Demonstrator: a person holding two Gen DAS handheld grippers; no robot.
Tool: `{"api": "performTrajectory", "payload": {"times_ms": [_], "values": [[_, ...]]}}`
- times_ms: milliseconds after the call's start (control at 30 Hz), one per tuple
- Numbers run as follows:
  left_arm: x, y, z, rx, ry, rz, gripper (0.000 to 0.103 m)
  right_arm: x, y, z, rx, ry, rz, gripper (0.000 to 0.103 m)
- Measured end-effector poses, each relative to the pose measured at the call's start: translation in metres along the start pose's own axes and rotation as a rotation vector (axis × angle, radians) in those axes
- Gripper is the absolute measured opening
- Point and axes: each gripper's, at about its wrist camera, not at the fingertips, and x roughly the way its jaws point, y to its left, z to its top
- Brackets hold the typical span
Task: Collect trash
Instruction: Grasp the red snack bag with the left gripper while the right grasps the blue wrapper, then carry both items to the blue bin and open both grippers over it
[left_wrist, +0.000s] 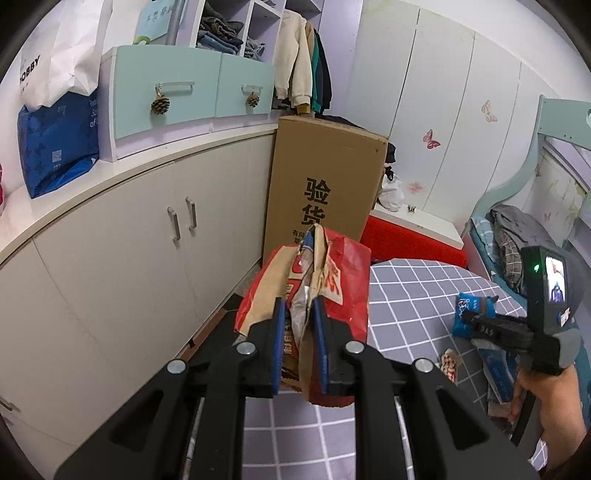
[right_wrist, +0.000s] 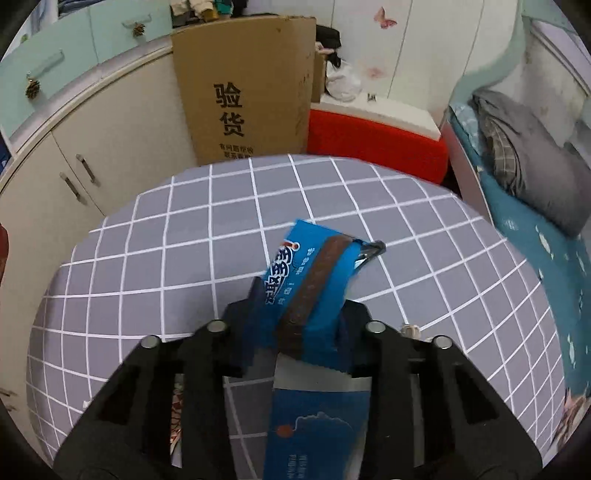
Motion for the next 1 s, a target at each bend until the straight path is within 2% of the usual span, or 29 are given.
{"api": "performTrajectory", "payload": {"times_ms": [33,67,133,300,467,567,800,1000], "values": [[-0.002,0.004,-0.001,-0.003,0.002,0.000,0.015,-0.004,-0.001,0.000,0.010,-0.011,0.030,0.018],[-0.004,0.007,-0.001,-0.005,0.003,-0.002,0.015,-0.009,-0.002,-0.001,0.023,-0.028,0.061,0.009],[-0.009,0.014,-0.002,-0.011,0.002,-0.001,0.015,-0.020,0.004,-0.002,0.005,-0.069,0.077,0.007],[-0.028,0.036,-0.006,-0.033,-0.004,0.002,0.015,-0.064,0.033,-0.006,-0.057,-0.181,0.128,0.006],[-0.054,0.065,-0.014,-0.065,-0.017,0.014,0.015,-0.117,0.072,-0.018,-0.110,-0.256,0.250,0.006],[-0.072,0.089,-0.026,-0.093,-0.017,0.034,0.015,-0.148,0.114,-0.042,-0.193,-0.276,0.334,0.006],[-0.113,0.160,-0.065,-0.167,-0.005,0.114,0.015,-0.183,0.214,-0.107,-0.309,-0.238,0.540,0.006],[-0.127,0.235,-0.122,-0.269,0.060,0.191,0.015,-0.164,0.295,-0.167,-0.387,-0.126,0.651,0.006]]}}
